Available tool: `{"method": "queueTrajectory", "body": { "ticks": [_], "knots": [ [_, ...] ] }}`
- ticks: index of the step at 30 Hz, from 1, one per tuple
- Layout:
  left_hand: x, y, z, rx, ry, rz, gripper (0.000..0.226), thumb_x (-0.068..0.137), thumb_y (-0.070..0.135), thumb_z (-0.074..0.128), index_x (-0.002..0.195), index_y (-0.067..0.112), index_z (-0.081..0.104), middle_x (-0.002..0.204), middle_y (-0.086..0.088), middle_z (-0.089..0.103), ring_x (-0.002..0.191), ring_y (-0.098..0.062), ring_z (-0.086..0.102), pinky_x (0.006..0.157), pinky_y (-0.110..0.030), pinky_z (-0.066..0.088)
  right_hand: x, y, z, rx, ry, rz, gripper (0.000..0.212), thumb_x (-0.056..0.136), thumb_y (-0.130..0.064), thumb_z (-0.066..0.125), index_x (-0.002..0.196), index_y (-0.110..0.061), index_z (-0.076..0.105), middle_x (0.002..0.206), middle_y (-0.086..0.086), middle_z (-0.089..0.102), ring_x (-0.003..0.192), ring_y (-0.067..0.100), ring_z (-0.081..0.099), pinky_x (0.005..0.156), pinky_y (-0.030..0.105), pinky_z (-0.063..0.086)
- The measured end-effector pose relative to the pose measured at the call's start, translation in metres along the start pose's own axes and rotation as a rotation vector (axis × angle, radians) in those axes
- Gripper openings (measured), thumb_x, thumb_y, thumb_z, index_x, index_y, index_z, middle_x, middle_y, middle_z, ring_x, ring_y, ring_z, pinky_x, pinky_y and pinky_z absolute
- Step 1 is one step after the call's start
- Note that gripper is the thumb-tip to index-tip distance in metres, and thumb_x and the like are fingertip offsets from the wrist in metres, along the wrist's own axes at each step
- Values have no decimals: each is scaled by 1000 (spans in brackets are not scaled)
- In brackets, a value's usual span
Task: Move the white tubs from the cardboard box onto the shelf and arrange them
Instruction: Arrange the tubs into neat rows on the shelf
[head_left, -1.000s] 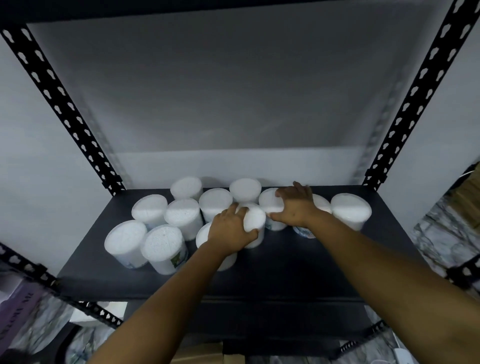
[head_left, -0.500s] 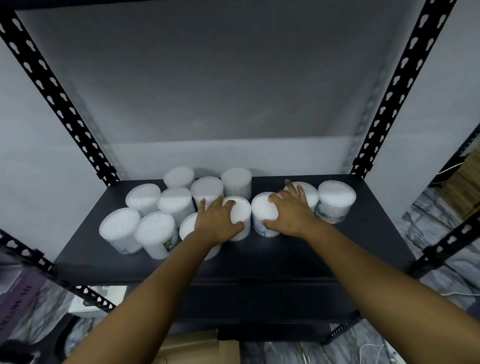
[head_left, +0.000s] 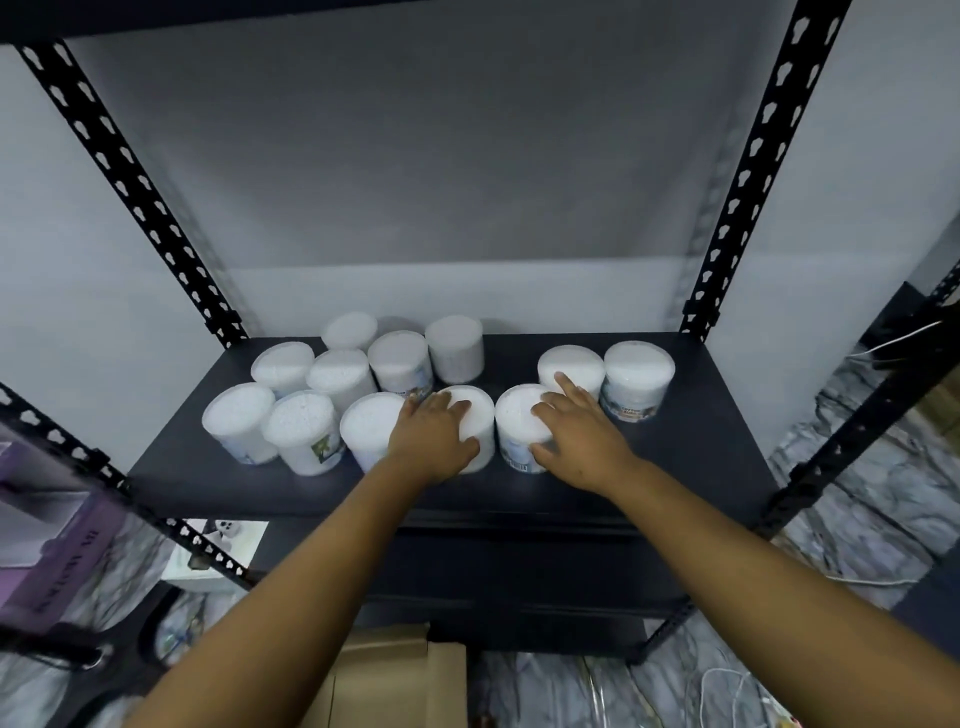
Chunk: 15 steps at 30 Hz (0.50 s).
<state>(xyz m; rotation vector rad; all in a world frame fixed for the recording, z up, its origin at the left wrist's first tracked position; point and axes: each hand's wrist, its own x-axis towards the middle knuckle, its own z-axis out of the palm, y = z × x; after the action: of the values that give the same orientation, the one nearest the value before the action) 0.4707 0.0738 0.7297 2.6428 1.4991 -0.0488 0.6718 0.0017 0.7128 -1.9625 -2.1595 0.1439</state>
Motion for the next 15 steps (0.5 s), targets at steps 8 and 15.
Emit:
{"method": "queueTrajectory", "body": {
  "ticks": [8, 15],
  "knots": [
    [-7, 32, 7, -249, -38, 76, 64, 92, 33, 53, 148, 16, 28, 158, -7, 17, 145, -21, 16, 117, -30, 15, -36, 22, -3, 37, 79, 132, 48, 79, -34, 61, 120, -10, 53, 132, 6, 49, 140, 29, 23, 116, 40, 18],
    [-8, 49, 19, -366, 112, 83, 65, 89, 43, 59, 145, 18, 36, 156, -5, 23, 144, -22, 16, 116, -33, 15, -53, 42, -12, 46, 110, 212, 59, 78, -46, 64, 124, -11, 50, 129, 7, 44, 127, 26, 35, 111, 37, 25]
  ]
}}
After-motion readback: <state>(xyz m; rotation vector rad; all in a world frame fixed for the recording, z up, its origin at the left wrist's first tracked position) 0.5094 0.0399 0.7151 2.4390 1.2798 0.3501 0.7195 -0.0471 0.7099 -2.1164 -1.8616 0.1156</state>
